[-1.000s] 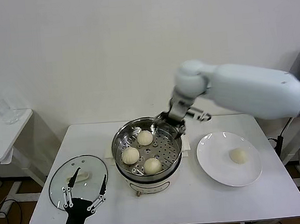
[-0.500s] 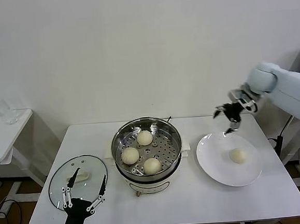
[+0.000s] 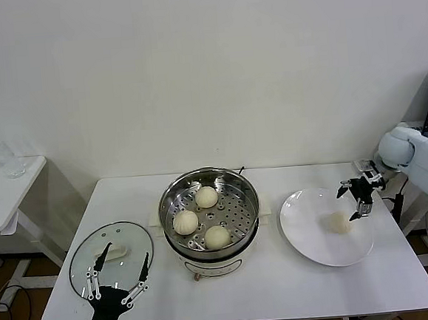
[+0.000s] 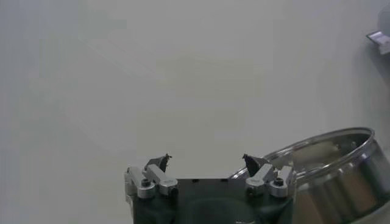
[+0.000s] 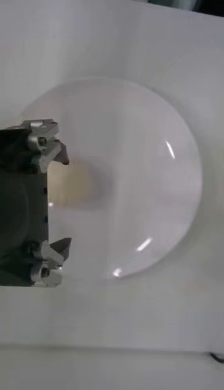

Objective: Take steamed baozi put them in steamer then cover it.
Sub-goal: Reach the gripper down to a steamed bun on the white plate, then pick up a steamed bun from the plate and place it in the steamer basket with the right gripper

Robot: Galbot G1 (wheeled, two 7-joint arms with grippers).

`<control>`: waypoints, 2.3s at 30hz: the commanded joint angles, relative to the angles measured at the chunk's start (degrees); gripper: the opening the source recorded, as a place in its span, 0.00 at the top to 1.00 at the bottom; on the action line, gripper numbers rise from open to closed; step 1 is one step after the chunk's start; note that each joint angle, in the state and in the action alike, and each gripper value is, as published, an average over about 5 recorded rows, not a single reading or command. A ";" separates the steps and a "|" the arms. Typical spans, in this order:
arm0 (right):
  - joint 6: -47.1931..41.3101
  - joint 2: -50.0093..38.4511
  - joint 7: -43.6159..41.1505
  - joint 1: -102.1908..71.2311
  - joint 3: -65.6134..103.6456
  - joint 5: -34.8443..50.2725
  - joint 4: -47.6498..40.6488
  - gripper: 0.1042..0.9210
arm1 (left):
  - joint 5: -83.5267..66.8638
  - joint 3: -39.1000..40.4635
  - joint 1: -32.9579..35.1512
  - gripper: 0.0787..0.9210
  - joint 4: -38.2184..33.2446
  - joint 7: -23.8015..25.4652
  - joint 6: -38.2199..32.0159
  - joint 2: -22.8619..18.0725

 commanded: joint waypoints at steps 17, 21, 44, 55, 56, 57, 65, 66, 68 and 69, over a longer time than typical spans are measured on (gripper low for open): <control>-0.05 5.15 3.20 -6.02 2.46 -1.61 -6.90 0.12 | 0.11 -0.17 0.01 0.12 0.08 0.08 0.02 -0.05; -0.08 5.38 3.17 -6.10 2.47 -1.85 -7.03 0.12 | 0.07 -0.27 -0.01 0.12 0.13 0.08 -0.10 -0.05; -4.28 7.05 -8.32 24.65 -15.89 8.83 6.14 0.31 | -0.18 -0.32 -0.98 0.12 0.10 0.13 -0.01 0.78; -12.21 20.86 -10.72 40.95 -24.38 24.34 18.08 0.29 | 0.15 1.03 -1.87 0.12 0.62 0.14 -0.21 0.76; -12.54 21.97 -10.41 41.16 -24.45 24.52 18.97 0.29 | 0.21 1.11 -2.06 0.12 0.76 0.16 -0.22 0.74; -13.09 23.05 -9.90 41.24 -24.67 25.10 19.78 0.29 | 0.27 1.21 -2.25 0.12 0.91 0.18 -0.23 0.71; -16.76 30.28 -5.15 38.26 -27.92 27.21 22.19 0.30 | 0.42 1.90 -2.74 0.12 0.78 0.26 -0.18 0.36; -16.90 30.62 -4.97 37.41 -27.87 26.40 22.06 0.30 | 0.43 1.88 -2.72 0.12 0.76 0.29 -0.30 0.30; -17.15 31.18 -4.62 35.64 -27.80 24.54 21.75 0.30 | 0.42 1.85 -2.70 0.12 0.83 0.38 -0.52 0.17; -17.23 31.44 -4.36 34.94 -27.88 23.89 21.57 0.30 | 0.42 1.85 -2.73 0.12 0.89 0.40 -0.63 0.10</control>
